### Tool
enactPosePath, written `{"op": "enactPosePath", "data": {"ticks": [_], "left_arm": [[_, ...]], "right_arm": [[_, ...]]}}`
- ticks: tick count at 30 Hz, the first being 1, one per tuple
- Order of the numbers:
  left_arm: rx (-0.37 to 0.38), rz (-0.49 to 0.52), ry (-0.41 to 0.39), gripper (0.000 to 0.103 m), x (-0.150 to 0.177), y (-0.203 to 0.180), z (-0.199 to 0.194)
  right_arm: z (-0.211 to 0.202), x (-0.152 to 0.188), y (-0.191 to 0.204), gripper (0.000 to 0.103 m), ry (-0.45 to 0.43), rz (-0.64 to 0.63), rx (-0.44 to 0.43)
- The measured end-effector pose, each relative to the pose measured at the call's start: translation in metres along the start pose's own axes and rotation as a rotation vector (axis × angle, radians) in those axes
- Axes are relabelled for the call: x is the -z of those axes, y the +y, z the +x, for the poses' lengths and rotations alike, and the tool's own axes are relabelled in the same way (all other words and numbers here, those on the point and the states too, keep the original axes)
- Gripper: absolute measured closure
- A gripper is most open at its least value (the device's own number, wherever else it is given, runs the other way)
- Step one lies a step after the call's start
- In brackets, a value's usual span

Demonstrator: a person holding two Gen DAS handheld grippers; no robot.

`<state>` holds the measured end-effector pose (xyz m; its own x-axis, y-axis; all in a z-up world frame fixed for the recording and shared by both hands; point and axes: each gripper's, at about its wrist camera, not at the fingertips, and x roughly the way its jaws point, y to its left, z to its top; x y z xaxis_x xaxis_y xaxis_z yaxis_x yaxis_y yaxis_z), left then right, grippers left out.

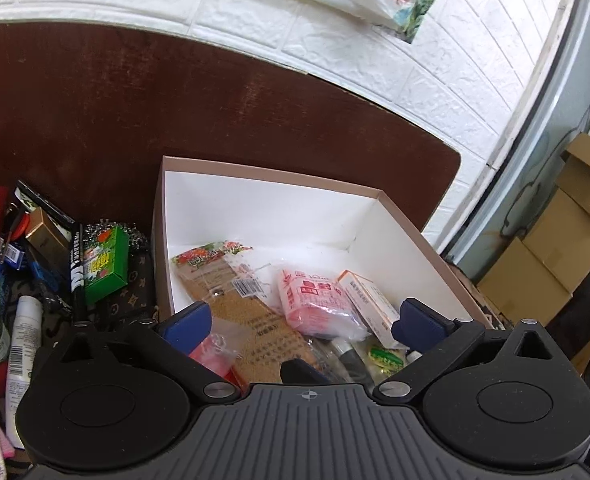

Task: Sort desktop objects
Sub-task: 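Lower the hook into the box and open the left gripper, then move the left tool back to the blue-rimmed mesh net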

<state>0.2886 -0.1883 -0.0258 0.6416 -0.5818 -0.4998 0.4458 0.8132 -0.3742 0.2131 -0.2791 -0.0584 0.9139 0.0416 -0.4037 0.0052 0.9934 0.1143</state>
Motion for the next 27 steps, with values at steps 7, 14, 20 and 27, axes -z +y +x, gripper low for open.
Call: {"op": "enactPosePath", "data": {"ticks": [7, 14, 20, 27], "left_arm": [[-0.055, 0.042, -0.018, 0.000, 0.009, -0.009, -0.018], [-0.099, 0.052, -0.019, 0.000, 0.019, -0.010, -0.040], [-0.162, 0.105, -0.034, 0.000, 0.031, -0.013, -0.065], [-0.172, 0.091, -0.037, 0.000, 0.047, -0.010, -0.098]], "right_arm": [[-0.013, -0.001, 0.009, 0.000, -0.002, -0.029, 0.002], [-0.030, -0.001, 0.017, 0.000, -0.001, -0.038, -0.004], [-0.045, 0.004, 0.027, 0.000, 0.006, -0.035, -0.006], [-0.066, 0.016, 0.044, 0.000, 0.026, -0.029, -0.027]]}}
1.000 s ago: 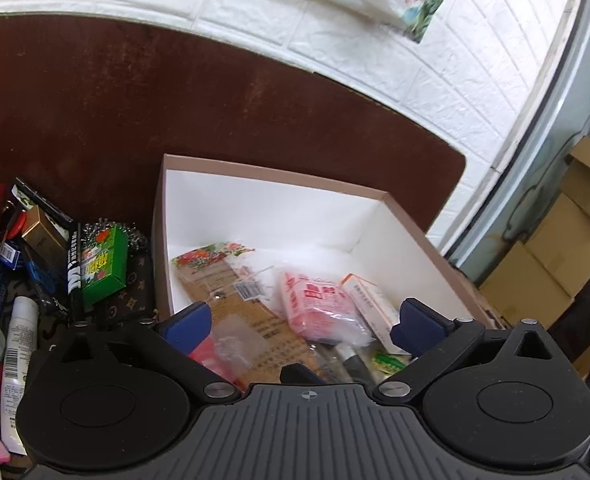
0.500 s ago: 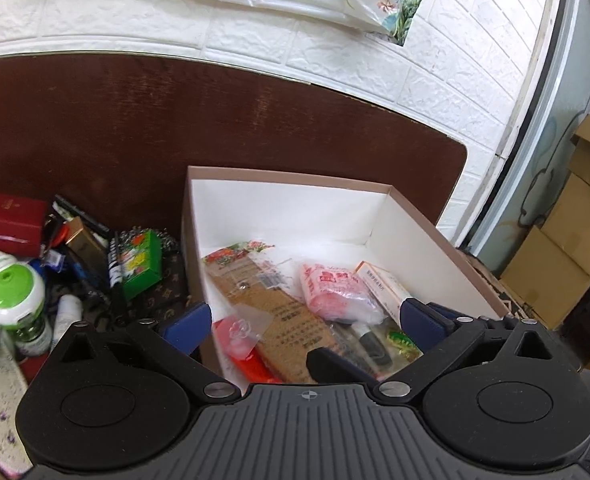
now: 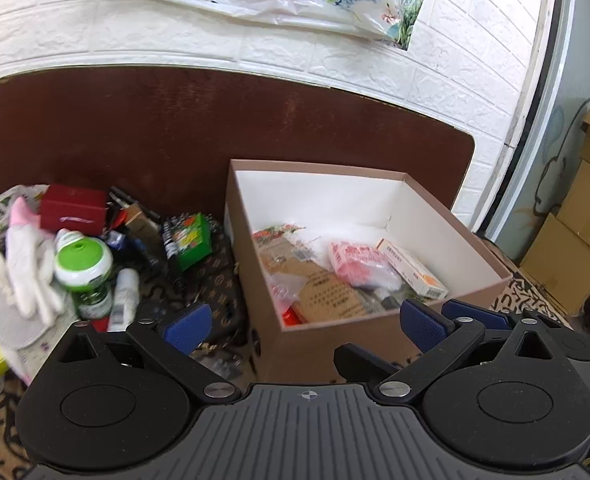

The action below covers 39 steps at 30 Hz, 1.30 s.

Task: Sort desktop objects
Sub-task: 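Move the left tool back to the blue-rimmed mesh net, then close the left gripper on the rim of the mesh net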

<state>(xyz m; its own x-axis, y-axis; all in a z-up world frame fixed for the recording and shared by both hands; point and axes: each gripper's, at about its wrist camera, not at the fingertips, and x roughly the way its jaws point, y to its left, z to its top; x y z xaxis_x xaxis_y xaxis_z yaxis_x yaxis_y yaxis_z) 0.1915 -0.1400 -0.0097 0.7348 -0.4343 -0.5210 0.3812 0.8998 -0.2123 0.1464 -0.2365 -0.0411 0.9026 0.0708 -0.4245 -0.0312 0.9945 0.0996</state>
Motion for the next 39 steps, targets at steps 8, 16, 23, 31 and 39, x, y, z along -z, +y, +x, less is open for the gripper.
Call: {"op": "enactPosePath", "data": {"ticks": [8, 16, 23, 31, 39], "left_arm": [[-0.002, 0.008, -0.013, 0.000, 0.029, 0.012, -0.046], [-0.027, -0.070, 0.030, 0.000, 0.088, 0.039, -0.074], [-0.017, -0.142, 0.102, 0.000, 0.126, 0.057, -0.069], [-0.003, -0.250, 0.126, 0.010, 0.116, 0.083, -0.046], [0.023, -0.310, 0.157, 0.027, 0.094, 0.090, -0.007]], "right_arm": [[-0.030, 0.015, 0.028, 0.000, 0.014, -0.016, -0.036], [-0.053, 0.054, 0.058, 0.000, 0.049, -0.047, -0.086], [-0.046, 0.089, 0.077, 0.000, 0.132, -0.060, -0.058], [-0.026, 0.105, 0.079, 0.000, 0.177, -0.034, -0.015], [-0.004, 0.091, 0.078, 0.003, 0.143, -0.051, -0.008]]}}
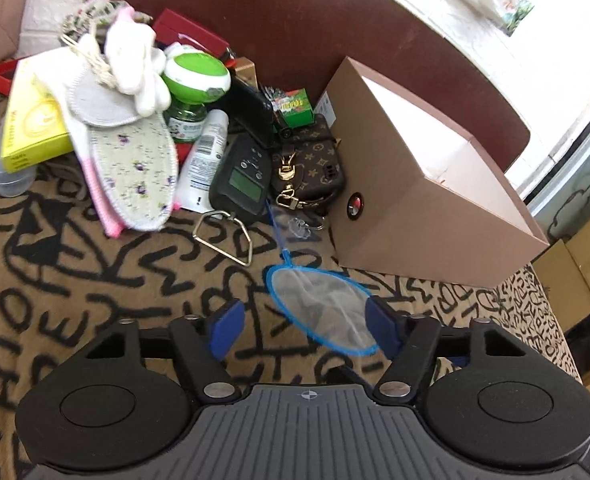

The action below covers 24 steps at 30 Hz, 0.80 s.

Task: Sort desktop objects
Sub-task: 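Close the left gripper on the rim of the mesh net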

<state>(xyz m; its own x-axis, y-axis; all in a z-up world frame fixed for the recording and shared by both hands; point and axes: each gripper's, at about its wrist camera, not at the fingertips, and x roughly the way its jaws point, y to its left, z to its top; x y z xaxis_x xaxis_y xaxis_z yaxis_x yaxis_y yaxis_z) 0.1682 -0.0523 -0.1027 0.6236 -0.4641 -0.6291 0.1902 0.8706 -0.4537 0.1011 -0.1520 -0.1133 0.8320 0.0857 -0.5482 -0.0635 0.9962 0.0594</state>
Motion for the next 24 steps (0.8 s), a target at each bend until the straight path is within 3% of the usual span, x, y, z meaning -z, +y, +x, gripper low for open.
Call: {"op": "enactPosePath", "data": {"ticks": [7, 9, 11, 13, 14, 21, 24], "left_arm": [[-0.005, -0.035, 0.058, 0.030, -0.011, 0.005, 0.033], [-0.004, -0.035, 0.068, 0.037, -0.013, 0.006, 0.040], [0.003, -0.029, 0.089, 0.051, -0.015, 0.007, 0.047], [-0.006, -0.020, 0.095, 0.054, -0.016, 0.007, 0.052], [-0.012, -0.011, 0.095, 0.060, -0.017, 0.007, 0.052], [0.017, 0.007, 0.106, 0.074, -0.007, 0.004, 0.039], [0.028, 0.024, 0.111, 0.070, 0.008, -0.002, 0.020]], "right_arm": [[0.027, -0.008, -0.008, 0.007, 0.026, 0.054, -0.047], [0.034, -0.010, -0.009, 0.008, 0.036, 0.061, -0.054], [0.039, -0.011, -0.009, 0.010, 0.040, 0.055, -0.073], [0.045, -0.013, -0.008, 0.013, 0.047, 0.056, -0.094], [0.047, -0.013, -0.008, 0.013, 0.053, 0.061, -0.096], [0.040, -0.013, -0.007, 0.014, 0.050, 0.064, -0.107], [0.024, -0.010, -0.006, 0.018, 0.055, 0.055, -0.149]]}}
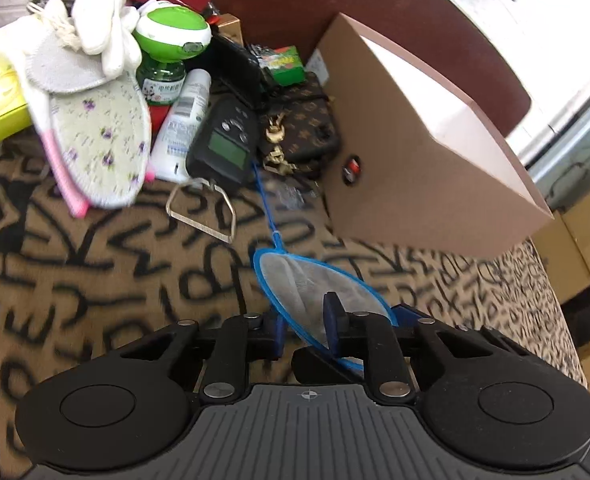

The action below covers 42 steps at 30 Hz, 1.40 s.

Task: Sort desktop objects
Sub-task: 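Close the left gripper on the rim of the mesh net, then release the rim and grasp the net's blue stick handle with the left gripper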

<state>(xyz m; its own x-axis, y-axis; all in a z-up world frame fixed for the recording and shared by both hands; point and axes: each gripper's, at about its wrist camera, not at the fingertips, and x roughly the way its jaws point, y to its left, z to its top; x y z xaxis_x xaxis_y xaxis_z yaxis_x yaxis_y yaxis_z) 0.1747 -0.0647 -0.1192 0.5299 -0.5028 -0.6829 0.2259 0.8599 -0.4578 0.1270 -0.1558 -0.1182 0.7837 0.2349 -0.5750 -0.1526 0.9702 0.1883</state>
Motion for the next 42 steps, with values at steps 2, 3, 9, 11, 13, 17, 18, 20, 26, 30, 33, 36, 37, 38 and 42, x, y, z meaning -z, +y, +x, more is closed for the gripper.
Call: {"op": "enactPosePath", "data": {"ticks": [2, 3, 9, 11, 13, 17, 18, 20, 26, 30, 33, 36, 37, 38, 42], "left_arm": [[-0.003, 0.011, 0.008, 0.070, 0.014, -0.004, -0.009], [0.004, 0.009, 0.013, 0.070, 0.021, -0.004, -0.013], [0.050, 0.031, 0.040, 0.070, 0.066, -0.018, -0.045], [0.067, 0.055, 0.065, 0.065, 0.084, -0.022, -0.054], [0.052, 0.080, 0.066, 0.043, 0.100, -0.026, -0.062], [0.010, 0.126, 0.002, 0.013, 0.116, -0.027, -0.085], [0.020, 0.137, 0.000, 0.012, 0.114, -0.025, -0.091], [0.036, 0.142, -0.019, 0.012, 0.109, -0.021, -0.102], [0.057, 0.088, -0.072, 0.015, 0.077, -0.011, -0.102], [0.035, 0.099, -0.024, 0.027, 0.050, -0.013, -0.069], [-0.004, 0.066, 0.049, 0.050, 0.036, -0.008, -0.035], [-0.038, 0.055, 0.086, 0.062, 0.028, -0.004, -0.010], [-0.037, 0.056, 0.078, 0.062, 0.026, -0.004, -0.008], [-0.037, 0.059, 0.078, 0.062, 0.024, -0.006, -0.006], [-0.036, 0.080, 0.087, 0.059, 0.019, -0.011, 0.006]], "right_arm": [[-0.013, 0.007, 0.005, 0.018, 0.009, -0.011, -0.013], [-0.020, 0.011, 0.007, 0.018, 0.015, -0.015, -0.019], [-0.062, 0.040, 0.013, 0.018, 0.039, 0.006, -0.054], [-0.076, 0.051, 0.017, 0.019, 0.056, -0.005, -0.071], [-0.091, 0.062, 0.020, 0.014, 0.068, -0.007, -0.074], [-0.108, 0.073, 0.021, 0.003, 0.072, 0.008, -0.067], [-0.111, 0.073, 0.022, 0.002, 0.067, 0.012, -0.087], [-0.114, 0.070, 0.028, 0.002, 0.061, 0.002, -0.116], [-0.116, 0.059, 0.039, 0.002, 0.022, -0.021, -0.145], [-0.103, 0.046, 0.042, 0.007, -0.008, -0.034, -0.065], [-0.083, 0.040, 0.035, 0.023, 0.014, 0.006, -0.029], [-0.060, 0.038, 0.029, 0.044, 0.050, 0.031, 0.004], [-0.053, 0.038, 0.028, 0.049, 0.065, 0.035, 0.006], [-0.046, 0.038, 0.028, 0.054, 0.080, 0.035, 0.004], [-0.030, 0.039, 0.032, 0.061, 0.098, 0.001, 0.001]]}}
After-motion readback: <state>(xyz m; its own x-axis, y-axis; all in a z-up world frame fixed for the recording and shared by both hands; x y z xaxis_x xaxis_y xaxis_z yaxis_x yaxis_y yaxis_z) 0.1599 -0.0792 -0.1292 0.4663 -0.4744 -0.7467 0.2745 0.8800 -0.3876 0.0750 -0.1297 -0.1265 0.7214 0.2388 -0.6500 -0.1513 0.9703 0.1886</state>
